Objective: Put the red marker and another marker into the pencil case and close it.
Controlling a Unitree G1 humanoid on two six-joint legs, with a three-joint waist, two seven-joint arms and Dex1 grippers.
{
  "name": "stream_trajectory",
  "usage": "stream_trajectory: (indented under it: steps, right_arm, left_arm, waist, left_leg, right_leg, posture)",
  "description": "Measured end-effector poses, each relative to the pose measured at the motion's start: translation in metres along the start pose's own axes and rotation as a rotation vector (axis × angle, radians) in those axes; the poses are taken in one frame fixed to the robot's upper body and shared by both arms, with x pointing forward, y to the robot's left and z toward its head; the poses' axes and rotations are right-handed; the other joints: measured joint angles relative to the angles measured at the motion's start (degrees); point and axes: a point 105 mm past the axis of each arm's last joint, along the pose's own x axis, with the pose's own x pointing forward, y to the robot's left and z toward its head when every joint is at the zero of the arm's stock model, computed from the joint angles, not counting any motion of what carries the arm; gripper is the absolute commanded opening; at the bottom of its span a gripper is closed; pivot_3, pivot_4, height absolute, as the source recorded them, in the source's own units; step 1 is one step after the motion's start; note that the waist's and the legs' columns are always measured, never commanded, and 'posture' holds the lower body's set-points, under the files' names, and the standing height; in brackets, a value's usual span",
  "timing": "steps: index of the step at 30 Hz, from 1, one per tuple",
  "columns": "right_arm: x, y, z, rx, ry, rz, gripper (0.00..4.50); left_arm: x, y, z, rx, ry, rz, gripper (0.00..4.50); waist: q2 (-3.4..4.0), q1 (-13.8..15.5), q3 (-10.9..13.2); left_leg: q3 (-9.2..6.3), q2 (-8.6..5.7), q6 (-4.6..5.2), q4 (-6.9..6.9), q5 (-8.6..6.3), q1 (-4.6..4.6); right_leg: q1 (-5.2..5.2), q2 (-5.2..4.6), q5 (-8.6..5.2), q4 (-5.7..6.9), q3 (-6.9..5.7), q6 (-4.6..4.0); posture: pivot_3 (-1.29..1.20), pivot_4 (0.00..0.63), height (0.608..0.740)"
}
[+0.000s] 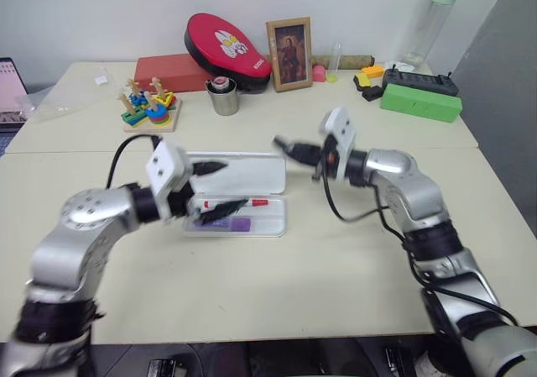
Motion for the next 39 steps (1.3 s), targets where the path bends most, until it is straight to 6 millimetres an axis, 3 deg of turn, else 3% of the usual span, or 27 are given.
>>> stream_trajectory:
  steps: [4, 7, 15, 23, 25, 37, 39]
  right_arm:
    - [0.015, 0.033, -0.015, 0.001, 0.103, 0.168, 0.27]
    - [0.028, 0.047, -0.034, 0.012, 0.173, 0.218, 0.27]
    - [0.033, 0.047, -0.069, 0.003, 0.312, 0.216, 0.27]
    - [0.030, 0.045, -0.070, -0.008, 0.320, 0.223, 0.27]
    - [0.028, 0.044, -0.069, -0.008, 0.321, 0.220, 0.97]
    - [0.020, 0.037, -0.065, 0.007, 0.309, 0.206, 3.47]
    - [0.022, 0.036, -0.055, 0.040, 0.251, 0.202, 3.95]
  left_arm:
    - [-0.015, -0.017, -0.026, -0.056, 0.081, -0.036, 4.50]
    - [-0.020, -0.018, -0.029, -0.053, 0.095, -0.030, 4.50]
    - [-0.019, -0.018, -0.021, -0.019, 0.079, -0.016, 4.50]
    - [-0.018, -0.017, -0.021, -0.024, 0.082, 0.000, 4.50]
    - [-0.017, -0.015, -0.019, -0.017, 0.077, 0.001, 4.50]
    - [-0.013, -0.013, -0.013, 0.001, 0.061, -0.008, 4.50]
    - [-0.012, -0.013, -0.012, 0.000, 0.052, -0.004, 4.50]
  waist:
    - [-0.03, 0.2, 0.0]
    - [-0.05, 0.7, 0.0]
    - [-0.10, 1.4, 0.0]
    - [-0.10, 1.7, 0.0]
    - [-0.10, 1.7, 0.0]
    - [-0.10, 1.7, 0.0]
    - [-0.10, 1.7, 0.0]
  left_leg:
    - [0.01, 0.01, 0.00, 0.08, 0.00, 0.00]
    - [0.01, -0.01, -0.02, 0.11, 0.01, -0.02]
    - [0.03, 0.00, -0.02, 0.07, 0.01, -0.04]
    - [0.03, 0.00, -0.02, 0.07, 0.01, -0.04]
    - [0.03, 0.00, -0.02, 0.07, 0.01, -0.04]
    - [0.03, 0.00, -0.02, 0.07, 0.01, -0.04]
    - [0.03, 0.00, -0.02, 0.07, 0.01, -0.04]
  right_leg:
    - [-0.02, 0.00, -0.13, -0.01, 0.02, 0.23]
    - [-0.06, -0.01, -0.12, -0.01, 0.03, 0.27]
    - [-0.10, 0.00, -0.10, -0.03, 0.03, 0.22]
    - [-0.10, 0.00, -0.11, -0.03, 0.03, 0.24]
    - [-0.10, 0.00, -0.11, -0.03, 0.03, 0.24]
    - [-0.09, 0.00, -0.09, -0.02, 0.03, 0.22]
    - [-0.09, 0.00, -0.09, -0.01, 0.03, 0.21]
  posture:
    - [0.00, 0.150, 0.740]
    - [0.00, 0.150, 0.740]
    - [0.00, 0.150, 0.740]
    - [0.00, 0.150, 0.740]
    - [0.00, 0.150, 0.740]
    - [0.00, 0.150, 0.740]
    - [0.00, 0.150, 0.740]
